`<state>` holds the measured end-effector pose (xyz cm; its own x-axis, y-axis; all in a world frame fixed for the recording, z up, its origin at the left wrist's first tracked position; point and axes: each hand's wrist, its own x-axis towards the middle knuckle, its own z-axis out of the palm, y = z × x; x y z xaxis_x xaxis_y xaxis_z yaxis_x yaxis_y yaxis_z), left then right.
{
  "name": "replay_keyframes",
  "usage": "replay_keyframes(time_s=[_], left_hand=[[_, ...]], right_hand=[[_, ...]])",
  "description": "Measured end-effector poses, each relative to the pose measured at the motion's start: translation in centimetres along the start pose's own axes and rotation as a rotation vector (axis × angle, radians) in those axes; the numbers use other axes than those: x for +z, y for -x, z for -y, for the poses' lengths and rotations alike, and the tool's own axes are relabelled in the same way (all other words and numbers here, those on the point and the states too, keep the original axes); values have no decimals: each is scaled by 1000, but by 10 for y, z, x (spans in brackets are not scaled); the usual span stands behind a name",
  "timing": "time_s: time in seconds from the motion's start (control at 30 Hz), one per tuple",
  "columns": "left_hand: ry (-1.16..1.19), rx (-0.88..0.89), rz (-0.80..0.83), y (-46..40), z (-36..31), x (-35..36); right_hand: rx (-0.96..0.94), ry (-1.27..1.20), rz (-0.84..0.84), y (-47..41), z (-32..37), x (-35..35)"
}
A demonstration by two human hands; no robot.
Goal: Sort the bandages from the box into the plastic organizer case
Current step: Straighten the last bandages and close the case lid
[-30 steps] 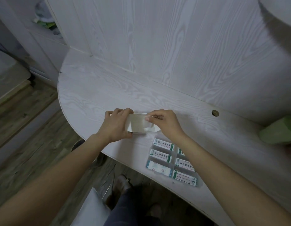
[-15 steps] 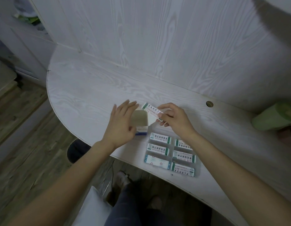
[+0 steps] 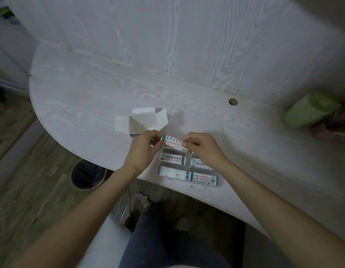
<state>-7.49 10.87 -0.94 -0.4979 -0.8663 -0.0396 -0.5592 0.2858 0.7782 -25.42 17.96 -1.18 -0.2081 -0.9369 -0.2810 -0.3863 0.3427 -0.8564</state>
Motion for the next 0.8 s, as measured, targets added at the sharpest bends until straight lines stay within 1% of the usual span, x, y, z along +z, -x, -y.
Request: replay_keyframes(time_s=[0.07, 0.13, 0.2, 0.3, 0.47, 0.57, 0.8], left_hand=[[-50, -39, 23, 1, 5, 7], [-95, -115, 77, 1, 11, 15], [-106, -180, 123, 2, 17, 21], [-100, -221, 153, 5, 21, 27], [-224, -228, 214, 5, 23, 33], [-299, -183, 220, 4, 23, 32], [-421, -112, 227, 3, 22, 31]], right_hand=[[9, 62, -20, 0, -8, 6], [26, 90, -35, 0, -13, 11], [57, 139, -43, -1, -19, 17], [68, 236, -50, -3, -27, 24], [62, 330, -46, -3, -32, 33], [49, 395, -34, -3, -30, 35], [-23, 665, -28, 1, -26, 39]])
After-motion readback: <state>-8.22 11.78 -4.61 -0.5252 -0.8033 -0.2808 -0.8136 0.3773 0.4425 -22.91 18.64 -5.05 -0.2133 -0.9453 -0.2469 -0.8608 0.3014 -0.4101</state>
